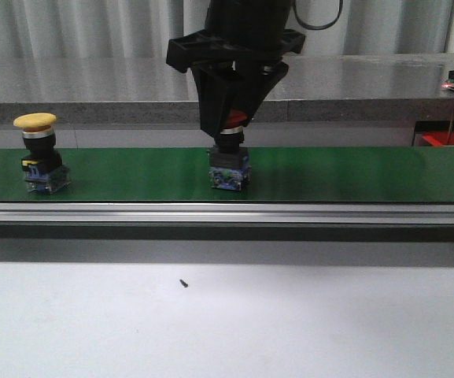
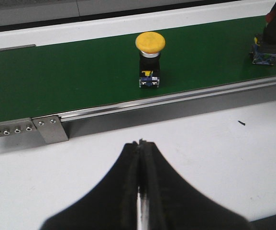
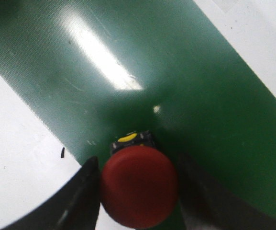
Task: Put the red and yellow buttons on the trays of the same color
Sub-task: 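Grasp the red button with the right gripper and lift it, then place the red button into the red tray with the right gripper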
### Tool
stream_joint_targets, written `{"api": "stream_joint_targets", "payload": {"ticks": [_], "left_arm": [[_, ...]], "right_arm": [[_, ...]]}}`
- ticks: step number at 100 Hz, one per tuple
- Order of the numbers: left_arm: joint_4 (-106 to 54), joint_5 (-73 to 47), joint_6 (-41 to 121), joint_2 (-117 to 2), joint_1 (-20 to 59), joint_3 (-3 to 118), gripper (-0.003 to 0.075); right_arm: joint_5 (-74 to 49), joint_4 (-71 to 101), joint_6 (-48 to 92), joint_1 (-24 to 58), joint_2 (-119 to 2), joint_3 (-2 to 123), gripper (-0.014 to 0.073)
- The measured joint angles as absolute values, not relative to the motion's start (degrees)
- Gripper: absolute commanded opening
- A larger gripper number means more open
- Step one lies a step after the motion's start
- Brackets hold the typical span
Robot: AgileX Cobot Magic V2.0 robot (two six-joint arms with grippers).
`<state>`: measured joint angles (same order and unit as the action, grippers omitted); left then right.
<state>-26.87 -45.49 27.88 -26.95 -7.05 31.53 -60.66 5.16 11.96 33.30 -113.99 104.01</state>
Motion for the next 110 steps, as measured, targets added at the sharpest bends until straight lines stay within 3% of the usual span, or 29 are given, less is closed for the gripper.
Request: {"api": "stream_joint_targets", "payload": {"ticks": [29, 58, 110], "left_arm": [[-26.87, -45.49, 27.88, -26.95, -7.05, 31.53, -0.0020], [-26.87, -45.49, 27.88, -26.95, -7.05, 31.53, -0.0020], [-26.87, -45.49, 27.88, -26.95, -7.05, 31.53, -0.0020]], "right_arm": [[-61.94, 5.38, 11.96, 29.05, -107.62, 104.10, 0.0159], [-65.57, 5.38, 11.96, 12.36, -100.12, 104.10, 0.0160], [-65.34, 7.64, 11.96, -15.05, -102.99, 103.60, 0.0160]]}}
